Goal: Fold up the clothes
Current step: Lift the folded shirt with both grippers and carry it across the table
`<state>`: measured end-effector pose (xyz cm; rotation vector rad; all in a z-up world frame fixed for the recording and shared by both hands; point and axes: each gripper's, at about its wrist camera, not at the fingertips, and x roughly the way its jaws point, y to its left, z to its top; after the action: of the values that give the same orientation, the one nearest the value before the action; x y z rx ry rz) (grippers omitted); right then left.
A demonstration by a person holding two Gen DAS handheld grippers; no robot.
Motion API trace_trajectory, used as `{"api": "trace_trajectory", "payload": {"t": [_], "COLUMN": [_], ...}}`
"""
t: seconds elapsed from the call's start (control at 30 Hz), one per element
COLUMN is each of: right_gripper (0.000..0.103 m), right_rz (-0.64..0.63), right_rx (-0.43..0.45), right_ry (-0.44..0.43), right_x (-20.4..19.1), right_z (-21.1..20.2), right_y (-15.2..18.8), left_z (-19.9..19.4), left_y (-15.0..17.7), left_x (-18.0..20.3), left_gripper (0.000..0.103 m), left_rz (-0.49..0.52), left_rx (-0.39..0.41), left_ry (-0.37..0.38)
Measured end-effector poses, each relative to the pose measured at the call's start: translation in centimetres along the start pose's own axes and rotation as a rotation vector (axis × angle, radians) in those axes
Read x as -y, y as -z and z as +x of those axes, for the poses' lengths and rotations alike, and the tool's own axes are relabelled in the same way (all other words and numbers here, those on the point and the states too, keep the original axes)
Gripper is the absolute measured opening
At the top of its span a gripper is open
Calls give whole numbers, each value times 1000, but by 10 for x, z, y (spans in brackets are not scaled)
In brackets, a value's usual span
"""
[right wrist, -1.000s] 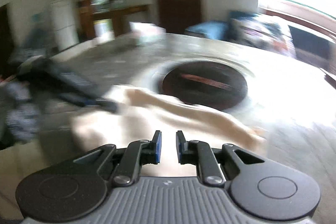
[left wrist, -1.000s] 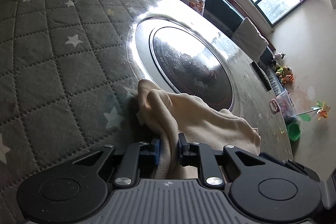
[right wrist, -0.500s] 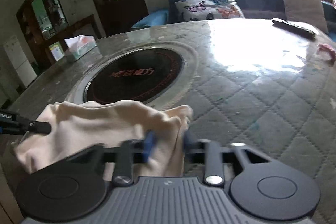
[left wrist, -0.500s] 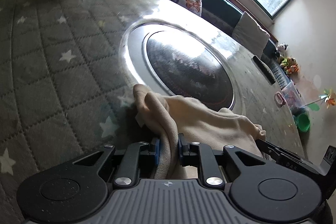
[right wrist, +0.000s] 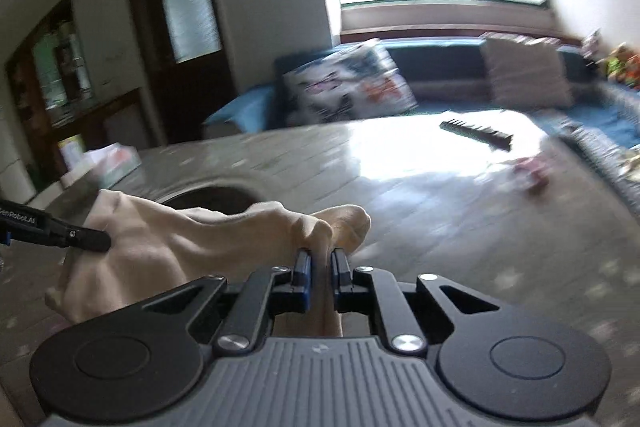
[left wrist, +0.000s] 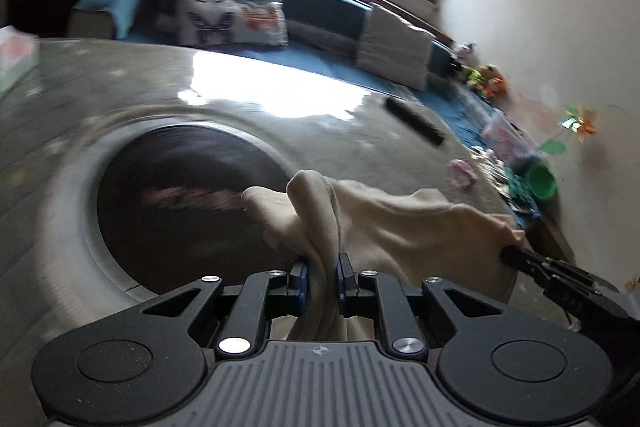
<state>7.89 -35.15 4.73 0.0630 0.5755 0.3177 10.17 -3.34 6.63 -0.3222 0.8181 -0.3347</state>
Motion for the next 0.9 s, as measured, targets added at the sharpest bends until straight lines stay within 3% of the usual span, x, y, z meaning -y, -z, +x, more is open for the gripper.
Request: {"api": "trace_trajectory", "payload": {"t": [0.37, 0.53, 0.57, 0.6, 0.67, 0.9], "right_gripper": [9, 10, 10, 10, 12, 16], "right_rz": [27, 78, 88, 92, 108, 80], "right_rx": [19, -32, -44, -52, -62, -94], "right_ry": [257, 364, 390, 400, 394, 271], "right_x": [93, 129, 135, 139, 142, 119], "right_z": [-7, 16, 20, 23, 24, 27], "right_y": [-29, -25, -22, -19, -13, 2], "left_z": [106, 140, 143, 145, 148, 142], "left_y": [-38, -31, -30, -28, -26, -15], "left_x": [93, 108, 108, 108, 107, 110], "left_gripper": [15, 19, 24, 35, 43, 47], "left_rz": [172, 248, 256, 265, 284, 323], "left_rx": [-70, -96, -94, -93, -88, -100], "left_ry": [88, 19, 6, -7, -35, -23]}}
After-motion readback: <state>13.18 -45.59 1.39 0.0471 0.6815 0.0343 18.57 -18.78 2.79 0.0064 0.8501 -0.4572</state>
